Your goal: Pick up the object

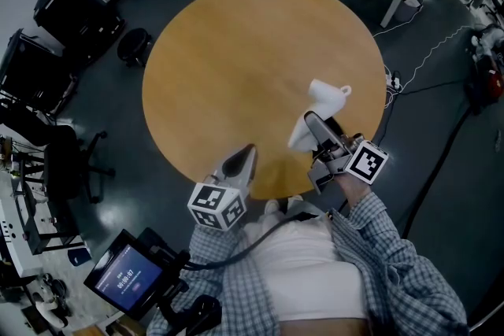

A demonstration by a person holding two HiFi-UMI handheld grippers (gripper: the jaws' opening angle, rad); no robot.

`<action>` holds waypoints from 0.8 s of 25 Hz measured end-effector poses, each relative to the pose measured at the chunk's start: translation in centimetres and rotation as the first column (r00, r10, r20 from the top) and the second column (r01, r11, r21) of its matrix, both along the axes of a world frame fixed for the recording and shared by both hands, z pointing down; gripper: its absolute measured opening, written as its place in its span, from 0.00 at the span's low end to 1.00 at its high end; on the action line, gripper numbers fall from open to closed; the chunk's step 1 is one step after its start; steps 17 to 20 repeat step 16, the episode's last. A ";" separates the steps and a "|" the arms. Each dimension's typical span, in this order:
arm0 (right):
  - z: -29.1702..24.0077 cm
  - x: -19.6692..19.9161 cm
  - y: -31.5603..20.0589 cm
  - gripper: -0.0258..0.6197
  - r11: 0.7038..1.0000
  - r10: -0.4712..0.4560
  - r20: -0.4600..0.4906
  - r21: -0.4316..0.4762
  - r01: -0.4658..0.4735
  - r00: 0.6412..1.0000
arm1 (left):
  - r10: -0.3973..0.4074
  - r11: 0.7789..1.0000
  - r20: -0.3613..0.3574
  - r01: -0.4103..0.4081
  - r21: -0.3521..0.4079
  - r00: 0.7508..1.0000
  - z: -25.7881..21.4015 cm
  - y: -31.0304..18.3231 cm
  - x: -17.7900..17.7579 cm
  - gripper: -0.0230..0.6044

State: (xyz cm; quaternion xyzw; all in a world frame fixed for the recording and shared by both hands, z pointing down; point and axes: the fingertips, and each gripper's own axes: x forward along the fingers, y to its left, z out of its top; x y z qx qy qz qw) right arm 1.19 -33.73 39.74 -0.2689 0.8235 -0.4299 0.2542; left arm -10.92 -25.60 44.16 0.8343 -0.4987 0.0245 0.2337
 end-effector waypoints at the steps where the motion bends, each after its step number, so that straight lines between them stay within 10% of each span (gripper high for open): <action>1: 0.0 0.0 0.0 0.73 1.000 0.001 0.002 -0.001 -0.001 1.000 | 0.000 1.000 0.000 0.000 0.000 1.000 -0.1 0.0 0.0 0.04; 20: 0.5 0.2 0.4 0.73 1.000 -0.014 0.005 0.003 0.014 1.000 | -0.001 1.000 0.008 0.001 0.002 1.000 0.4 0.4 0.3 0.04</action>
